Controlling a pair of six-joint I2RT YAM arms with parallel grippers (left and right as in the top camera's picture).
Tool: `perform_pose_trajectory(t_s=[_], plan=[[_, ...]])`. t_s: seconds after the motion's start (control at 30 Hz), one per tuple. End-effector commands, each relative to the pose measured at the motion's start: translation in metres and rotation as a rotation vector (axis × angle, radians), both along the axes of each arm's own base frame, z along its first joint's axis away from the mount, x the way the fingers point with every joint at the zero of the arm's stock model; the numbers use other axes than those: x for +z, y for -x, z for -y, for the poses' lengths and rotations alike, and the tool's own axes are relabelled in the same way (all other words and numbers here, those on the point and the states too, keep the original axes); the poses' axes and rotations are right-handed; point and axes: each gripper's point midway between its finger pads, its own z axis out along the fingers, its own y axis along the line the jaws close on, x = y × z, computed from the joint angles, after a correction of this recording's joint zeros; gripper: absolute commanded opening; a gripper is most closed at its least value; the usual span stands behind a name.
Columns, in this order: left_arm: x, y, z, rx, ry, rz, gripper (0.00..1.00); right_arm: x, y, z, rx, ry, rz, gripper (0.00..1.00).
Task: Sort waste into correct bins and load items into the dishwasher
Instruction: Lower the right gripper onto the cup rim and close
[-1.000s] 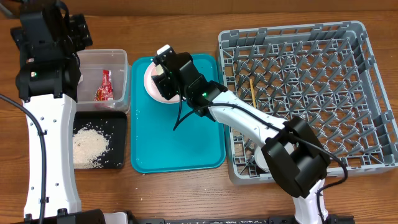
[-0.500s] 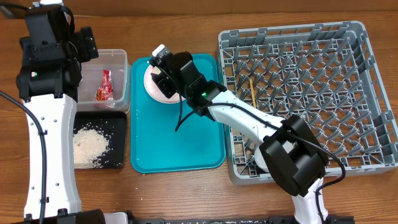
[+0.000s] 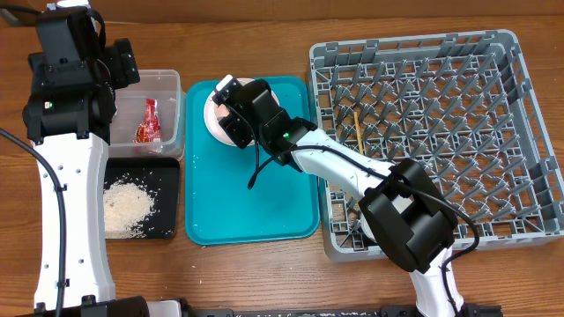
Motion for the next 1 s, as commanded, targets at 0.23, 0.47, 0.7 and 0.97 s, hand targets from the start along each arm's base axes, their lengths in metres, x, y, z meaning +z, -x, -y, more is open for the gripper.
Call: perform_pose_trajectory(t_s=[0.23, 0.47, 0.7, 0.97], plan=[[0.006, -0.002, 0.002, -0.001, 0.011, 0.02, 1.0, -0.006, -0.003, 0.006, -0.012, 0.062, 0.018, 0.34], [0.006, -0.002, 0.002, -0.001, 0.011, 0.02, 1.0, -0.007, -0.003, 0.008, -0.02, 0.072, 0.016, 0.3], [0.006, -0.002, 0.002, -0.001, 0.011, 0.02, 1.0, -0.014, -0.001, 0.014, -0.017, 0.113, 0.012, 0.3], [0.006, -0.002, 0.002, -0.001, 0.011, 0.02, 1.0, -0.014, -0.005, 0.019, -0.045, 0.134, 0.023, 0.29]])
